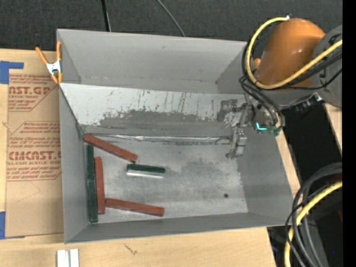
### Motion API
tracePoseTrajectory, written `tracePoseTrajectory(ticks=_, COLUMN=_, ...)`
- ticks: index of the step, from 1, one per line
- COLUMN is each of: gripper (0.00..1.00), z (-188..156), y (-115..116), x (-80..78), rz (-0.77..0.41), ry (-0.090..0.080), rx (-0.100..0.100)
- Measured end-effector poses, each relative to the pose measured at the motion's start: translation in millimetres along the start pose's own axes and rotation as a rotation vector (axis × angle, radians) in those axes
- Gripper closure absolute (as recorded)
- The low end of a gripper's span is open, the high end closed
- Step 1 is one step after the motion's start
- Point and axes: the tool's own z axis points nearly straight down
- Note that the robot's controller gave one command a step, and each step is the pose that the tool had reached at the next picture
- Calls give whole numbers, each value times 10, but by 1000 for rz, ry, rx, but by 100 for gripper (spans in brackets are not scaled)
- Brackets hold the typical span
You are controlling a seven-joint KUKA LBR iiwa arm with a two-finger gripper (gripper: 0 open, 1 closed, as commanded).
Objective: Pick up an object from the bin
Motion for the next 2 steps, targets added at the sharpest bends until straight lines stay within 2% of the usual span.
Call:
tracePoseTrajectory(ticks=1, gripper=0, z=-47, y=2, x=-15, rz=-1, ry=-8, rx=1)
tracePoseTrajectory(ticks=2, gripper=0, z=312, y=469, x=129, rz=23, ry=-12, rx=1)
